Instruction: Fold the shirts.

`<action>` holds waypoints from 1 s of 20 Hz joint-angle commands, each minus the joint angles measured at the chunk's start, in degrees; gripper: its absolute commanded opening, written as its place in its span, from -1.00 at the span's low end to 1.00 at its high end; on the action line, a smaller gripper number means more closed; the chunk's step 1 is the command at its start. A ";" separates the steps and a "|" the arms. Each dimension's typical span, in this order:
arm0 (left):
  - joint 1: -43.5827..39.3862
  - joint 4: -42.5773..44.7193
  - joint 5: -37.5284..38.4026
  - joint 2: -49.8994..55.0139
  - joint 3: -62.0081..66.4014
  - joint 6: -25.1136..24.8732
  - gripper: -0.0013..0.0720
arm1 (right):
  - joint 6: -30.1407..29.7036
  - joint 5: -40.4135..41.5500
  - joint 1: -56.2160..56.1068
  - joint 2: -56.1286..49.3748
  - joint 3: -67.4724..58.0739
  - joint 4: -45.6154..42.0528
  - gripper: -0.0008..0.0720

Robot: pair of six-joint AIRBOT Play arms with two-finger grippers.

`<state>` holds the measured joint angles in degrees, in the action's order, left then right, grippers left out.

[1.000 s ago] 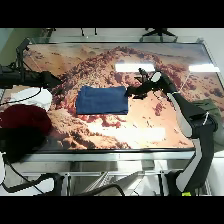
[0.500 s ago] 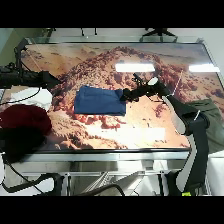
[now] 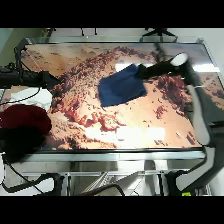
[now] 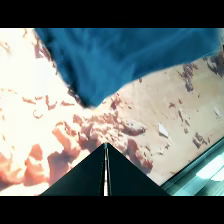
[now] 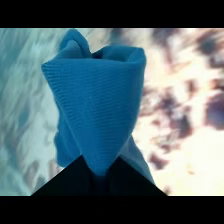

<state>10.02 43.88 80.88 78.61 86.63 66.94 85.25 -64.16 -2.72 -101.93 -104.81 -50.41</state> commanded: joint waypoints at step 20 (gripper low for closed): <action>0.02 0.11 0.20 0.00 -0.02 -0.07 -0.91 | 29.03 -25.20 37.62 21.00 -1.40 -42.47 -0.91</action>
<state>10.02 44.01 81.08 78.61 86.63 66.87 113.78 -88.95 33.98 -81.65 -106.21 -90.87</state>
